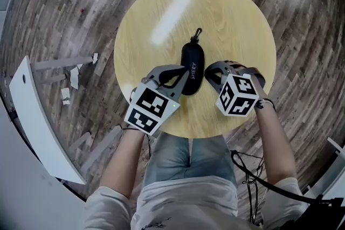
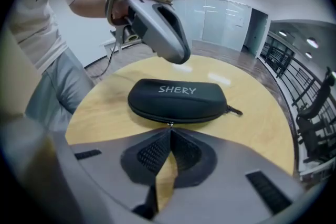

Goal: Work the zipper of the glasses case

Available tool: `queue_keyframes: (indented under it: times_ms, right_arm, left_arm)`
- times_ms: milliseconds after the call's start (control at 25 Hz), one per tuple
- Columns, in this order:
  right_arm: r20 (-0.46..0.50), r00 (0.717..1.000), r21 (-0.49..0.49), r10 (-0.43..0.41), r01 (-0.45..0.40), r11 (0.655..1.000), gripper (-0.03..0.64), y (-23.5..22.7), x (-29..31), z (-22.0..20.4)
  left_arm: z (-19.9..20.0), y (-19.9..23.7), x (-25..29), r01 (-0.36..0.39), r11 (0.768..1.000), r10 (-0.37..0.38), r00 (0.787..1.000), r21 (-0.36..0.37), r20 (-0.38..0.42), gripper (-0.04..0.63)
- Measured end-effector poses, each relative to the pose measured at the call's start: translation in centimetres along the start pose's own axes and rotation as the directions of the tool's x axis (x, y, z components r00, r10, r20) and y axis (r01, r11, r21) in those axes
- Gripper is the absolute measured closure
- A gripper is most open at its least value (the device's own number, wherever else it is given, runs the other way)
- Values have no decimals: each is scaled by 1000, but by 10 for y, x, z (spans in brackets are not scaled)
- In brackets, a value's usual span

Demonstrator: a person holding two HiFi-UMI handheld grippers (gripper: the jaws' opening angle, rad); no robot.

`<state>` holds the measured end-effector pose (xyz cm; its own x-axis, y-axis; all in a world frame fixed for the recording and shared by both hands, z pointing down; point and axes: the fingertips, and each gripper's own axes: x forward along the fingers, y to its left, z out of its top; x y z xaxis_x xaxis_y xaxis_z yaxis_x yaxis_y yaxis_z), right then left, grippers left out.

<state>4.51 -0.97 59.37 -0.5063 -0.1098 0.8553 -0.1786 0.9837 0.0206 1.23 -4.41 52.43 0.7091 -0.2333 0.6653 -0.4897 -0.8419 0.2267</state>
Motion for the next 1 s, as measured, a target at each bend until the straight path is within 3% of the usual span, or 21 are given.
queue_keyframes:
  times_ms: [160,320,560,1000]
  right_arm:
    - [-51,999,-61,-5,2,998,617,-25,-7,-12]
    - [-62,998,-77,29,-34,996,617,-28,-4,-15]
    - [-19,998,13,54,-54,998,617,-14,-10,-15]
    - [68,996,267,-51,31,963,617,40,-7,-1]
  left_arm:
    - [23,5,36,31,994,-25,998,108,-64,592]
    - [15,5,62,59,984,-32,986,167,-164,592]
    - [15,7,58,33,992,-25,997,120,-68,592]
    - [19,10,55,11,994,-9,1000,108,-22,592]
